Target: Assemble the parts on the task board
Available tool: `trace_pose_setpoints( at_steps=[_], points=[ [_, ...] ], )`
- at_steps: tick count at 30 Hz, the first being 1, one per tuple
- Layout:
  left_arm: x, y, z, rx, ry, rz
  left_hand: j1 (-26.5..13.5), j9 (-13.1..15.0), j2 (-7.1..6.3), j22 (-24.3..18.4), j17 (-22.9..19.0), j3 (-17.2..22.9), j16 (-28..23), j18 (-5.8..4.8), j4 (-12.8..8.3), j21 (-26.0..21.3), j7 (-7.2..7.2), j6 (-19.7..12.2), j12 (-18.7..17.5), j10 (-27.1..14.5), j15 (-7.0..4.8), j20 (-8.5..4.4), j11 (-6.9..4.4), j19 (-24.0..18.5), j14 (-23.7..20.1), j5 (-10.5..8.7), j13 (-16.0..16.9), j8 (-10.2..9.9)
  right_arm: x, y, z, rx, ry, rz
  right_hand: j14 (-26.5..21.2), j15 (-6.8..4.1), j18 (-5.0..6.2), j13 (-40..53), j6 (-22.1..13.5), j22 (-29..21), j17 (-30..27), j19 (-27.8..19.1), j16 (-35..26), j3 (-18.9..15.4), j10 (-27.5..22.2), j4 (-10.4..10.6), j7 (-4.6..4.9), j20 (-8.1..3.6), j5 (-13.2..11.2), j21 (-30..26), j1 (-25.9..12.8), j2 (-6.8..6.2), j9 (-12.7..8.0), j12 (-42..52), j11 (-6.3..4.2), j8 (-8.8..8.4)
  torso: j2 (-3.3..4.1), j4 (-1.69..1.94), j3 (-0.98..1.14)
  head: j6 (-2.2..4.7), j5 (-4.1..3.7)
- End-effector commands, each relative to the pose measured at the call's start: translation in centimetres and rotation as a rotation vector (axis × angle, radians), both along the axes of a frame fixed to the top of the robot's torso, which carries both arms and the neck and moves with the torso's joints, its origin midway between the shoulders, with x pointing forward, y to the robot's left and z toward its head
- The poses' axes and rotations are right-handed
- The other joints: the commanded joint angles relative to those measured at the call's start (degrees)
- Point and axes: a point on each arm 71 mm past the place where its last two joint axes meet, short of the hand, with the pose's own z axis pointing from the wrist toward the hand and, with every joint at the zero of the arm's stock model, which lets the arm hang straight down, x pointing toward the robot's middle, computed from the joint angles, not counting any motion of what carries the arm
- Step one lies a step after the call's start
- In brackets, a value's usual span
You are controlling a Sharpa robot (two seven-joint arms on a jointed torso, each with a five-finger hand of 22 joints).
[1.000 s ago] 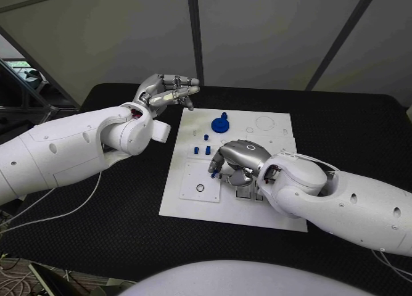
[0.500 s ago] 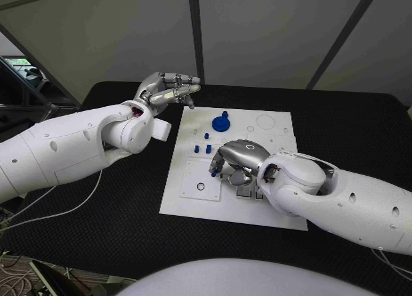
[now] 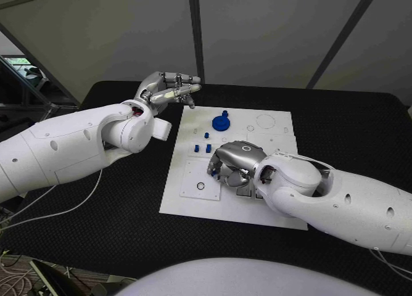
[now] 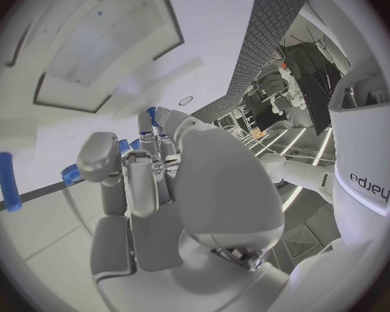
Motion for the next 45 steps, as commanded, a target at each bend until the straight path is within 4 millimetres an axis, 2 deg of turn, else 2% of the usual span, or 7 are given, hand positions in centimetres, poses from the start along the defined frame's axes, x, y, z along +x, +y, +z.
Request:
trace_pose_setpoints(
  at_steps=[1, 5, 13, 22, 31, 35, 45],
  points=[
    [0.0, -0.1, 0.1, -0.007, -0.001, -0.012, 0.01, -0.07, 0.51, -0.07, -0.05, -0.27, -0.19, -1.12, -0.03, -0.31, -0.06, -0.28, 0.34, -0.43, -0.03, -0.05, 0.04, -0.51, -0.31, -0.33, -0.07, 0.25, -0.1, 0.0, -0.6, -0.041, 0.017, -0.002, 3.65, 0.21, -0.74, -0.28, -1.01, -0.33, 2.85, -0.32, 0.19, -0.20, -1.04, -0.20, 0.34, 0.29, -0.02, -0.05, -0.98, -0.18, -0.21, -0.78, 0.61, -0.65, 0.01, 0.04, 0.01, 0.01, 0.03],
    [0.0, -0.2, 0.1, -0.007, 0.003, -0.016, 0.03, -0.07, 0.53, -0.08, -0.07, -0.29, -0.20, -1.11, -0.05, -0.33, -0.06, -0.31, 0.35, -0.49, -0.02, -0.04, 0.05, -0.53, -0.34, -0.33, -0.07, 0.26, 0.0, 0.1, -0.7, -0.042, 0.016, -0.008, 3.50, 1.22, -0.61, -1.13, -3.25, -1.21, 2.43, -0.92, -0.04, -0.55, -4.76, 0.19, 1.32, 1.04, 0.49, -0.67, -2.76, -0.98, -0.53, -2.89, 1.82, -1.96, 0.01, 0.02, 0.00, 0.01, 0.05],
    [0.0, -0.3, 0.0, -0.008, 0.008, -0.023, 0.08, -0.06, 0.61, -0.12, -0.18, -0.39, -0.26, -1.12, -0.12, -0.37, -0.03, -0.43, 0.43, -0.80, 0.03, 0.01, 0.10, -0.56, -0.52, -0.33, -0.07, 0.31, -0.1, 0.1, -0.7, -0.044, 0.017, -0.013, 3.16, 1.97, -0.22, -2.06, -4.98, -3.00, 1.32, -1.98, -0.70, -1.09, -8.25, 0.14, 1.74, 1.91, 0.45, -1.90, -3.95, -1.92, -0.51, -3.84, 2.71, -2.93, 0.00, 0.03, 0.01, -0.05, 0.06],
    [0.1, -0.3, -0.1, -0.009, 0.019, -0.039, 0.13, -0.05, 0.68, -0.15, -0.30, -0.49, -0.36, -1.12, -0.19, -0.42, 0.00, -0.53, 0.54, -1.05, 0.07, 0.05, 0.14, -0.61, -0.72, -0.33, -0.06, 0.37, -0.2, -0.1, -0.2, 0.002, -0.016, -0.022, 2.97, 2.21, 0.03, -2.65, -6.96, -4.17, 0.72, -2.56, -1.06, -1.72, -10.80, -0.23, 1.59, 2.24, 0.50, -2.75, -4.34, -2.39, -0.54, -3.65, 2.95, -3.25, -0.07, -0.02, 0.07, 0.18, 0.08],
    [0.2, -0.1, -0.2, -0.007, 0.021, -0.036, 0.16, -0.04, 0.70, -0.16, -0.35, -0.53, -0.40, -1.12, -0.23, -0.44, 0.01, -0.57, 0.58, -1.15, 0.09, 0.06, 0.15, -0.63, -0.79, -0.33, -0.06, 0.39, -1.0, -2.1, 1.1, 0.076, -0.063, -0.046, 2.90, 2.19, 0.09, -2.68, -7.29, -4.50, 0.45, -2.69, -1.22, -2.00, -11.03, -0.20, 1.53, 2.27, 0.45, -2.98, -4.57, -2.43, -0.50, -3.29, 2.91, -3.20, -0.13, -0.17, 0.15, 0.58, -0.18],
    [0.2, 0.0, -0.2, -0.006, 0.022, -0.034, 0.18, -0.04, 0.72, -0.17, -0.38, -0.55, -0.42, -1.11, -0.25, -0.45, 0.01, -0.59, 0.60, -1.22, 0.10, 0.07, 0.16, -0.65, -0.83, -0.33, -0.06, 0.41, -1.2, -3.5, 2.0, 0.087, -0.064, -0.065, 2.89, 2.14, 0.11, -2.67, -7.19, -4.55, 0.41, -2.69, -1.24, -2.16, -10.95, -0.20, 1.33, 2.25, 0.36, -3.04, -4.65, -2.44, -0.43, -2.94, 2.82, -3.05, -0.17, -0.22, 0.09, 1.06, -0.63],
    [0.2, 0.1, -0.3, -0.005, 0.023, -0.032, 0.19, -0.04, 0.73, -0.18, -0.39, -0.56, -0.42, -1.11, -0.26, -0.46, 0.00, -0.59, 0.62, -1.24, 0.10, 0.07, 0.16, -0.65, -0.84, -0.33, -0.05, 0.42, 1.8, -8.7, 4.4, 0.100, -0.017, -0.203, 2.82, 2.16, 0.33, -3.03, -8.83, -5.90, 0.06, -3.27, -1.43, -3.93, -12.75, -0.16, 0.34, 2.22, -0.14, -4.06, -5.18, -3.07, -0.49, -2.03, 2.84, -3.23, -0.15, -0.26, 0.10, 2.53, -2.74]
  ],
)
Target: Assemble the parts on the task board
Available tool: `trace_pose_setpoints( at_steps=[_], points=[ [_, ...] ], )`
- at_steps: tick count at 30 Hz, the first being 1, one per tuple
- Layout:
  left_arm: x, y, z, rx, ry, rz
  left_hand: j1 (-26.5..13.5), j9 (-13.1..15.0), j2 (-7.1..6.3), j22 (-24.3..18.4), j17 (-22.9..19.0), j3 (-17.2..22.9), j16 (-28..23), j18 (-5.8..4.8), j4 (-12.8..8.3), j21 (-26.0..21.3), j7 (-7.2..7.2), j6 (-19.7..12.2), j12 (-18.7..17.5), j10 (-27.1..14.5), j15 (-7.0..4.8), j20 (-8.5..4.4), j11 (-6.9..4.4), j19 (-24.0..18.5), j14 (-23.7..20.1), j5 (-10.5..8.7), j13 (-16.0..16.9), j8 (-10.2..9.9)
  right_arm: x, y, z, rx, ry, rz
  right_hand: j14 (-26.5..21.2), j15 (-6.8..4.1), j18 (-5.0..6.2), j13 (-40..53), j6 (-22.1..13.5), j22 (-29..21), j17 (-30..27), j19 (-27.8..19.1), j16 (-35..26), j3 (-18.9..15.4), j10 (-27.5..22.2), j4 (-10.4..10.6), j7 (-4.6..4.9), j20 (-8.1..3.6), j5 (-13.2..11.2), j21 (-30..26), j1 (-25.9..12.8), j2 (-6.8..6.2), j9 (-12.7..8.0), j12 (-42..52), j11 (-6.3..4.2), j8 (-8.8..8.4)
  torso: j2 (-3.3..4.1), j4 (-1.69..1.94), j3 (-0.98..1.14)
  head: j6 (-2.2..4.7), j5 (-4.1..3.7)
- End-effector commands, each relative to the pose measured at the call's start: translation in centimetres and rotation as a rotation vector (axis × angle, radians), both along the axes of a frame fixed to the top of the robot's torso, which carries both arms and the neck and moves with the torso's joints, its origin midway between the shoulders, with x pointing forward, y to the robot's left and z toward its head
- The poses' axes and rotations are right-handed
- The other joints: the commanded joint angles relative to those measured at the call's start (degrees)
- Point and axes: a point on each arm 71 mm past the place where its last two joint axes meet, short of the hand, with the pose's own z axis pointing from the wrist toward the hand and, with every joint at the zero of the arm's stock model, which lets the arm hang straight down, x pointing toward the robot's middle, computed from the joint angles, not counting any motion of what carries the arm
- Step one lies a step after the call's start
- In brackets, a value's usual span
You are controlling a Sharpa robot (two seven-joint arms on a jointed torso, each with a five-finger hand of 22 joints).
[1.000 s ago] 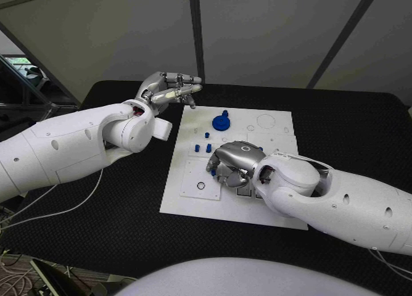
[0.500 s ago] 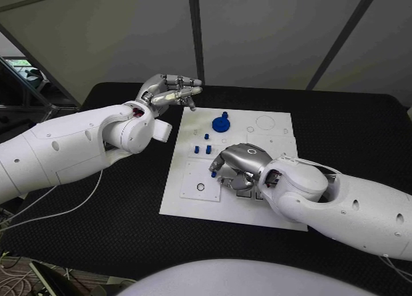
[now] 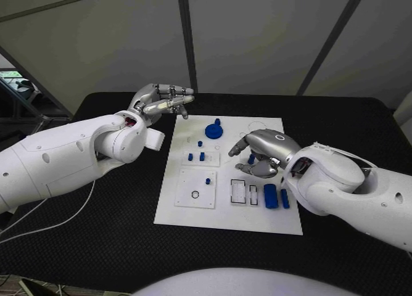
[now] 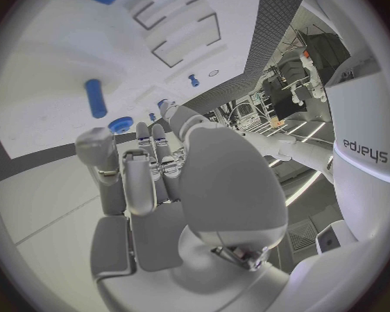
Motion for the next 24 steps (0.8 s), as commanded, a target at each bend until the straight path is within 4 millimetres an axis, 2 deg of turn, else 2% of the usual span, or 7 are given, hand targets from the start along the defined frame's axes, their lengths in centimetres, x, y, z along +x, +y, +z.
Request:
trace_pose_setpoints(
  at_steps=[1, 3, 6, 12, 19, 24],
  points=[
    [0.0, -0.1, 0.0, -0.007, 0.000, -0.013, -0.08, -0.04, 0.44, -0.08, -0.09, -0.35, -0.41, -1.11, -0.06, -0.24, -0.20, -0.39, 0.43, -0.57, 0.10, -0.13, 0.04, -0.46, -0.46, -0.33, -0.06, 0.18, 0.8, -1.5, 0.0, 0.018, 0.063, -0.045, 2.82, 0.32, 0.38, -0.17, -0.82, -0.62, 0.03, -0.66, -0.22, -0.94, -0.91, 0.09, -0.18, -0.07, -0.19, -0.58, -0.62, 0.02, -0.03, 0.51, 0.13, -0.12, 0.03, 0.00, 0.01, 0.43, -0.61],
    [0.0, -0.1, 0.0, -0.007, 0.001, -0.012, -0.08, -0.04, 0.44, -0.08, -0.09, -0.35, -0.41, -1.11, -0.06, -0.24, -0.20, -0.39, 0.43, -0.57, 0.10, -0.13, 0.04, -0.46, -0.46, -0.33, -0.06, 0.18, 1.3, -2.3, 0.0, -0.006, 0.068, -0.063, 2.81, 0.54, 0.61, -0.49, -2.00, -1.86, -0.08, -1.20, -0.27, -2.23, -2.37, 0.25, -0.15, 0.03, -0.16, -1.45, -0.61, 0.10, -0.05, 0.72, 0.33, -0.13, 0.04, -0.09, 0.06, 0.63, -0.72],
    [0.0, -0.1, -0.1, -0.007, 0.002, -0.014, -0.08, -0.04, 0.44, -0.08, -0.09, -0.35, -0.41, -1.11, -0.06, -0.24, -0.20, -0.39, 0.43, -0.57, 0.10, -0.13, 0.04, -0.46, -0.46, -0.33, -0.06, 0.18, 1.7, -3.2, -0.1, -0.055, 0.064, -0.077, 2.71, 0.68, 0.88, -0.97, -2.94, -3.63, -0.48, -1.90, -0.48, -4.17, -4.04, 0.54, -0.54, 0.27, -0.22, -2.72, -0.12, 0.37, 0.00, 1.35, 0.63, -0.10, 0.12, 0.00, 0.05, 0.82, -1.04],
    [0.0, -0.3, -0.2, -0.009, 0.005, -0.019, -0.08, -0.04, 0.44, -0.08, -0.09, -0.35, -0.41, -1.11, -0.06, -0.24, -0.20, -0.39, 0.43, -0.57, 0.10, -0.13, 0.04, -0.46, -0.46, -0.33, -0.06, 0.18, 2.0, -3.5, -0.3, -0.109, 0.056, -0.077, 2.68, 0.73, 0.93, -1.10, -2.96, -3.90, -0.64, -1.91, -0.57, -4.83, -4.34, 0.70, -0.80, 0.30, -0.24, -2.94, 0.20, 0.60, 0.06, 1.82, 0.65, -0.03, 0.15, 0.11, 0.02, 1.09, -1.35],
    [0.0, -0.3, -0.2, -0.009, 0.007, -0.019, -0.08, -0.04, 0.44, -0.08, -0.09, -0.35, -0.41, -1.11, -0.06, -0.24, -0.20, -0.39, 0.43, -0.57, 0.10, -0.13, 0.04, -0.46, -0.46, -0.33, -0.06, 0.18, 2.1, -3.3, -0.6, -0.153, 0.061, -0.071, 2.56, 0.57, 0.96, -1.18, -2.32, -4.15, -1.17, -1.71, -0.88, -5.71, -3.76, 1.02, -0.94, 0.21, -0.23, -3.20, 0.91, 1.27, 0.20, 3.49, 0.42, 0.21, 0.17, 0.10, -0.03, 0.83, -1.43],
    [0.0, -0.3, -0.3, -0.009, 0.008, -0.019, -0.08, -0.04, 0.44, -0.08, -0.09, -0.35, -0.41, -1.11, -0.06, -0.24, -0.20, -0.39, 0.43, -0.57, 0.10, -0.13, 0.04, -0.46, -0.46, -0.33, -0.06, 0.18, 2.2, -3.1, -0.7, -0.167, 0.063, -0.067, 2.76, 0.03, 0.70, -1.01, -0.88, -2.90, -0.60, -0.65, -0.49, -5.54, -1.24, 1.32, -0.80, -0.22, -0.07, -2.43, 1.37, 2.15, 0.36, 5.94, -0.26, 0.58, 0.11, 0.15, -0.04, 0.56, -1.40]
  ],
)
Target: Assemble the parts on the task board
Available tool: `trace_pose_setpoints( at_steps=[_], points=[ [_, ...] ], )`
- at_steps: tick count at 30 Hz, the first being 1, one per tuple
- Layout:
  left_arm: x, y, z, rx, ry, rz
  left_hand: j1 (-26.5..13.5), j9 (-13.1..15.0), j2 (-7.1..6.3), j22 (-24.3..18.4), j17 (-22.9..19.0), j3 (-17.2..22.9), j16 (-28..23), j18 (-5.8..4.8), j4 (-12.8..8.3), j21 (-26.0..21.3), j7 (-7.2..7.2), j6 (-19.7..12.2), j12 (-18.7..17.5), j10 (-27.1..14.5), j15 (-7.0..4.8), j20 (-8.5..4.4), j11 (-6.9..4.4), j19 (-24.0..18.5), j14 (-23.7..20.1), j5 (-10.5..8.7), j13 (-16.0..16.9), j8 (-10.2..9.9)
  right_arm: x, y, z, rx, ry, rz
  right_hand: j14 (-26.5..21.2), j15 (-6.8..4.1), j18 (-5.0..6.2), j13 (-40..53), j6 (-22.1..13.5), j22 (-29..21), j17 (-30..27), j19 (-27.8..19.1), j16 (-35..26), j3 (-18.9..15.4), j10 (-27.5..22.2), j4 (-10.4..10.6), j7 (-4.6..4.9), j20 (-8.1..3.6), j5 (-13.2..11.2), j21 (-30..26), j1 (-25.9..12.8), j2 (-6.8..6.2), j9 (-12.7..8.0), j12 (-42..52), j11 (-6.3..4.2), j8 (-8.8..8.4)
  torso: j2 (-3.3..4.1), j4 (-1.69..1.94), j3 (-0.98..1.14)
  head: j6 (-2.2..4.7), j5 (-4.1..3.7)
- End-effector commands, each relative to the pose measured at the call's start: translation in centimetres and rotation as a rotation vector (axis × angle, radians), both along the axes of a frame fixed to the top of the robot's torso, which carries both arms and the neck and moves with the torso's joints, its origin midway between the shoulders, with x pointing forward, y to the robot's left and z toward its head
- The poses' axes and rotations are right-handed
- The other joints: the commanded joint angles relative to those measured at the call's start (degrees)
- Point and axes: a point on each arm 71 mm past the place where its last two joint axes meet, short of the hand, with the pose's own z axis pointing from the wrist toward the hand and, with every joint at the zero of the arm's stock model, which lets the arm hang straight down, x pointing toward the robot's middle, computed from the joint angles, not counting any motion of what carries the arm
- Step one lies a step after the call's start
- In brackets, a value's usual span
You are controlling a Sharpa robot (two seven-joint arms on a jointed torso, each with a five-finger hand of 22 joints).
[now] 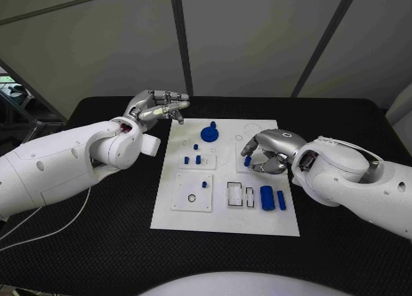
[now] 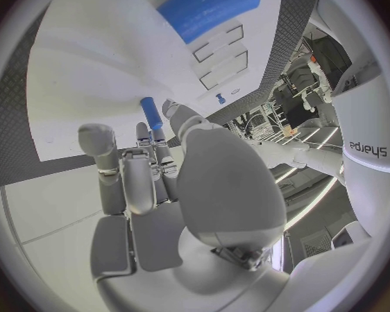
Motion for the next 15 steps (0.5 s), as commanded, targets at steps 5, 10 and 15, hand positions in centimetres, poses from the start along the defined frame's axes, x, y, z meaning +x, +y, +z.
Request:
trace_pose_setpoints(
  at_steps=[5, 10, 15],
  points=[
    [0.03, -0.10, 0.07, -0.007, 0.000, -0.011, -0.08, -0.04, 0.44, -0.09, -0.05, -0.36, -0.19, -1.11, -0.06, -0.24, -0.20, -0.40, 0.17, -0.38, 0.10, -0.12, -0.16, -0.46, -0.46, -0.33, -0.06, 0.18, 0.11, 0.17, -0.17, -0.051, -0.001, 0.006, 3.22, -1.27, 0.16, 0.33, 2.77, 3.65, 1.77, 2.51, 1.07, 1.57, 4.83, 0.52, 0.15, -0.93, 0.01, 2.40, 0.46, 1.86, 0.31, 2.81, -1.35, 0.77, -0.05, -0.03, -0.01, -0.37, 0.05],
    [0.05, -0.10, 0.05, -0.007, 0.001, -0.011, -0.05, -0.02, 0.54, -0.10, -0.11, -0.40, -0.20, -1.10, -0.09, -0.26, -0.20, -0.38, 0.29, -0.43, 0.11, -0.11, -0.16, -0.49, -0.50, -0.32, -0.04, 0.27, 0.20, 0.18, -0.24, -0.061, -0.003, 0.003, 3.41, -2.00, -0.11, 0.70, 5.84, 5.18, 2.43, 3.34, 1.58, 3.26, 8.84, 0.39, 0.01, -1.61, -0.62, 3.47, 1.26, 2.81, 0.74, 4.01, -2.22, 1.87, -0.04, 0.00, -0.01, -0.54, 0.02],
    [0.05, -0.08, 0.04, -0.006, 0.001, -0.010, -0.05, -0.02, 0.54, -0.10, -0.11, -0.40, -0.20, -1.10, -0.09, -0.26, -0.20, -0.38, 0.29, -0.43, 0.11, -0.11, -0.16, -0.49, -0.50, -0.32, -0.04, 0.27, 0.28, 0.27, -0.16, -0.061, -0.021, -0.001, 3.46, -2.70, -0.23, 1.10, 8.43, 5.86, 2.64, 3.64, 1.76, 4.86, 11.64, -0.52, -0.53, -2.27, -2.69, 3.95, 2.62, 4.01, 1.15, 4.25, -3.01, 2.91, -0.06, 0.01, 0.00, -0.67, 0.03]
  ],
)
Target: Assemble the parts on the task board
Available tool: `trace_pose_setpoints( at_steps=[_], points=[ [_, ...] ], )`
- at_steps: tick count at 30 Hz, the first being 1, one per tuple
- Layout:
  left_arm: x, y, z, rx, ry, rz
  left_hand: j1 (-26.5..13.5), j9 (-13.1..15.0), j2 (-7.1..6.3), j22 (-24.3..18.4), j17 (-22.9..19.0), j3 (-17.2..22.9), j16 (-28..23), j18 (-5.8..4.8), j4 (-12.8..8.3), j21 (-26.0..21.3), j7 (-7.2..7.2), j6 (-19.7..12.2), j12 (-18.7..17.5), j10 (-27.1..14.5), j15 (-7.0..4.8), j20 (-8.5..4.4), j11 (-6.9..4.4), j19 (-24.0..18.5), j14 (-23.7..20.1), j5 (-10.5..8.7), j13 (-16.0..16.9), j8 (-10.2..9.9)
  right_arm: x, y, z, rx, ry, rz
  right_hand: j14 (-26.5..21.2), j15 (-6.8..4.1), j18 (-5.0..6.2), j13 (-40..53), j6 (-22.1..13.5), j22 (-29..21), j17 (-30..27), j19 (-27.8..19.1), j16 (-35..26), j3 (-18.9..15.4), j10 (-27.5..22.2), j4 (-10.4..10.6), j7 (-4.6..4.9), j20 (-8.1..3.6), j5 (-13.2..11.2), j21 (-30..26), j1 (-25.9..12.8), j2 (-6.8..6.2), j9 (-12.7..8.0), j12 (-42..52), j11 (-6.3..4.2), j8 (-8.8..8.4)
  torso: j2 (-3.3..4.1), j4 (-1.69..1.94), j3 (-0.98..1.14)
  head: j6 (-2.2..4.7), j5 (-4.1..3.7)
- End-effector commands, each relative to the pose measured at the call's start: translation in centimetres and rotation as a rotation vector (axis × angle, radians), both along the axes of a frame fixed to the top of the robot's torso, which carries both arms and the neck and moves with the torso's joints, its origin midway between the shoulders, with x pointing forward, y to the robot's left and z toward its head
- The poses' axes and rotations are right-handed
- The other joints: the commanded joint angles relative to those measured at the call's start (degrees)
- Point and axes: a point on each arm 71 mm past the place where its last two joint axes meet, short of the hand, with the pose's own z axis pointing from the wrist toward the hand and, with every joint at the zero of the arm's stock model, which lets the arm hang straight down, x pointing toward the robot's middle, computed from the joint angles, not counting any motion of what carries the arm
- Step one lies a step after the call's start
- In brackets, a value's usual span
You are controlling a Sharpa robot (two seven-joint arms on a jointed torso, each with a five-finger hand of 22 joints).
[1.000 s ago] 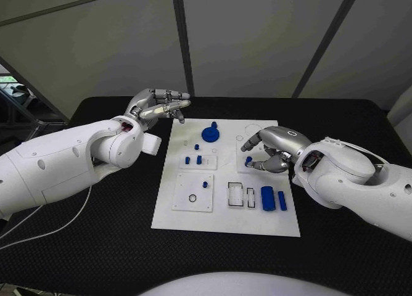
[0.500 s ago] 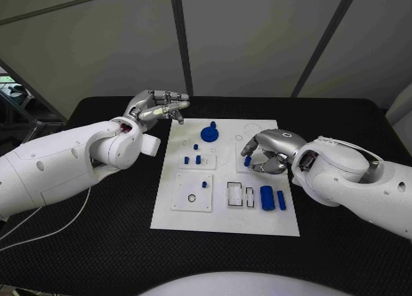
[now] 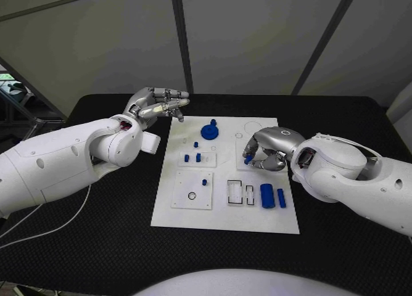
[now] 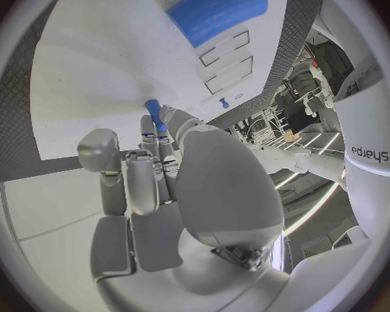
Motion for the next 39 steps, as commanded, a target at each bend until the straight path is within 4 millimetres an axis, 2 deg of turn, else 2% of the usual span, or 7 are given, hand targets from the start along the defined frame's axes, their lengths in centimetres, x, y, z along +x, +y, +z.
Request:
trace_pose_setpoints(
  at_steps=[1, 8, 17, 24, 31, 34, 39],
  points=[
    [0.0, -0.1, 0.1, -0.007, -0.001, -0.011, -0.05, -0.02, 0.54, -0.05, -0.05, -0.40, -0.20, -1.10, -0.09, -0.26, -0.20, -0.38, 0.29, -0.44, -0.09, 0.10, -0.16, -0.28, -0.30, -0.32, -0.04, 0.27, 0.0, 0.1, 0.0, -0.017, -0.021, 0.002, 3.44, -0.65, -0.22, 0.26, 1.11, 0.15, 1.49, 0.35, 0.35, 1.10, 1.16, -0.53, -0.17, -0.33, -1.25, 0.22, 1.10, 1.08, 0.38, 0.13, -0.43, 0.62, -0.02, 0.00, 0.03, -0.11, 0.00],
    [0.0, -0.1, 0.1, -0.007, -0.001, -0.010, -0.05, -0.02, 0.54, -0.05, -0.05, -0.40, -0.20, -1.10, -0.09, -0.26, -0.20, -0.38, 0.29, -0.44, -0.09, 0.10, -0.16, -0.28, -0.30, -0.32, -0.04, 0.27, 0.1, 0.3, 0.3, 0.007, -0.061, -0.004, 3.44, -0.77, -0.26, 0.46, 2.14, 0.35, 1.51, 0.30, 0.38, 2.66, 2.31, -1.39, -0.15, -0.56, -2.08, 0.39, 1.72, 1.89, 0.55, -0.46, -0.53, 0.93, -0.01, -0.04, 0.01, -0.23, -0.05],
    [0.0, 0.1, 0.0, -0.005, 0.002, -0.007, -0.06, -0.02, 0.63, -0.06, -0.09, -0.44, -0.20, -1.10, -0.08, -0.27, -0.20, -0.39, 0.37, -0.49, -0.08, 0.11, -0.15, -0.29, -0.31, -0.32, -0.03, 0.32, -1.2, 0.7, 1.6, 0.063, -0.116, 0.020, 3.50, -0.74, -0.34, 0.52, 2.31, 0.83, 1.80, 0.47, 0.57, 3.42, 2.61, -1.94, 0.07, -0.60, -1.74, 0.72, 1.82, 1.79, 0.56, -1.01, -0.43, 0.88, -0.09, -0.07, 0.06, -0.32, 0.22],
    [0.0, 0.2, 0.0, -0.004, 0.003, -0.004, -0.02, -0.01, 0.68, -0.06, -0.10, -0.43, -0.20, -1.09, -0.10, -0.28, -0.19, -0.39, 0.40, -0.52, -0.09, 0.11, -0.15, -0.29, -0.32, -0.32, -0.02, 0.34, -2.2, 1.4, 4.6, 0.149, -0.168, 0.046, 3.55, -0.67, -0.43, 0.54, 2.32, 1.25, 2.04, 0.65, 0.72, 3.59, 2.70, -2.10, 0.17, -0.58, -1.51, 1.00, 1.66, 1.53, 0.56, -1.28, -0.35, 0.82, -0.21, 0.16, -0.19, -0.32, 0.48],
    [0.0, 0.1, 0.0, -0.004, 0.003, -0.006, -0.02, -0.01, 0.68, -0.06, -0.10, -0.43, -0.20, -1.09, -0.10, -0.28, -0.19, -0.39, 0.40, -0.52, -0.09, 0.11, -0.15, -0.29, -0.32, -0.32, -0.02, 0.34, -3.2, 3.6, 5.8, 0.234, -0.154, 0.108, 3.57, -0.62, -0.49, 0.57, 2.38, 1.55, 2.13, 0.77, 0.79, 3.60, 2.81, -2.12, 0.23, -0.53, -1.40, 1.20, 1.36, 1.29, 0.56, -1.48, -0.30, 0.79, -0.13, 0.01, -0.18, -0.15, 1.03],
    [0.0, -0.1, 0.0, -0.006, 0.002, -0.009, -0.02, -0.01, 0.68, -0.06, -0.10, -0.43, -0.20, -1.09, -0.10, -0.28, -0.19, -0.39, 0.40, -0.52, -0.09, 0.11, -0.15, -0.29, -0.32, -0.32, -0.02, 0.34, -3.3, 5.0, 5.9, 0.265, -0.132, 0.138, 3.59, -0.61, -0.49, 0.58, 2.38, 1.55, 2.20, 0.76, 0.83, 3.62, 2.83, -2.10, 0.25, -0.52, -1.37, 1.21, 1.24, 1.25, 0.56, -1.56, -0.28, 0.77, -0.11, 0.17, -0.21, -0.28, 1.31],
    [0.0, -0.5, -0.1, -0.009, 0.002, -0.016, -0.02, -0.01, 0.68, -0.06, -0.10, -0.43, -0.20, -1.09, -0.10, -0.28, -0.19, -0.39, 0.40, -0.52, -0.09, 0.11, -0.15, -0.29, -0.32, -0.32, -0.02, 0.34, -3.9, 8.2, 4.2, 0.293, -0.065, 0.216, 3.58, -0.59, -0.46, 0.58, 2.36, 1.45, 2.17, 0.70, 0.82, 3.63, 2.82, -2.09, 0.27, -0.50, -1.30, 1.16, 1.12, 1.21, 0.55, -1.67, -0.26, 0.73, -0.05, 0.27, -0.14, -0.46, 2.17]
  ],
)
